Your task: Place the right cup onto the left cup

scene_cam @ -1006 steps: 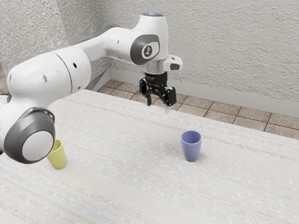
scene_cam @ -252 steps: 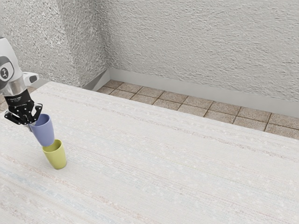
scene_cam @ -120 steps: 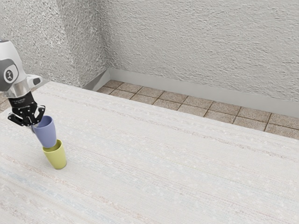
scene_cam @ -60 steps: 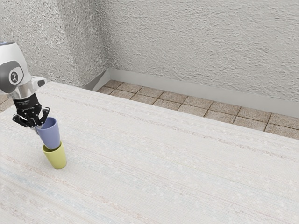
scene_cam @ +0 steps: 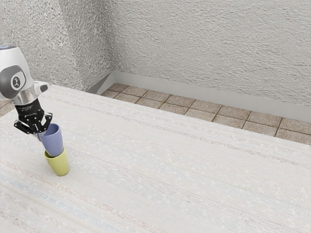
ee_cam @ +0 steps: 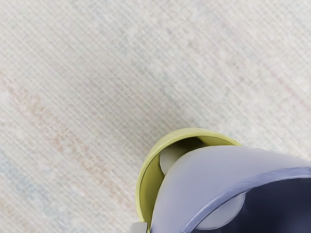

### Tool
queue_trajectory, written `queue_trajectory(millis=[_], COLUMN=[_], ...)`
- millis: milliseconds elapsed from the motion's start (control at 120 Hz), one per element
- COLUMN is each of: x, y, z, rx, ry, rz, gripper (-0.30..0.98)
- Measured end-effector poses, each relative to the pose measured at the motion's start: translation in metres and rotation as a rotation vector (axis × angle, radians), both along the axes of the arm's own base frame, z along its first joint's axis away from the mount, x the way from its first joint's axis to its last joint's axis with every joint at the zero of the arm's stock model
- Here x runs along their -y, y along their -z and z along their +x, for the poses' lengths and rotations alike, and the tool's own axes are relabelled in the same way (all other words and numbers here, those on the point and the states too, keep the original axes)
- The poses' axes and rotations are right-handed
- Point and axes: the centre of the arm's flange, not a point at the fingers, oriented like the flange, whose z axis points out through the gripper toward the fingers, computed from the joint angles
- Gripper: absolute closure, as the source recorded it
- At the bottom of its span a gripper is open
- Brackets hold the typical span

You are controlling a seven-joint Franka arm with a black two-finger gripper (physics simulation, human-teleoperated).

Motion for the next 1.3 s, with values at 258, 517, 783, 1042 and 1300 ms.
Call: queue_trajectory(millis=[258, 517, 783, 1042, 1300], x=[0.003, 0.002, 0.025, 0.087, 0.147], y=[0.002, -0.026, -0.084, -0.175, -0.243], z=[0.002, 0.007, 0.028, 0.064, 0.077], rx=[0.002, 0.047, 0.082, 0.142, 0.179], ry=[0.004, 0.012, 0.08, 0.264, 0.47], rz=[-0.009, 0.007, 0.02, 0.039, 0.038], gripper=[0.33, 0.11, 0.05, 0.03, 0.02])
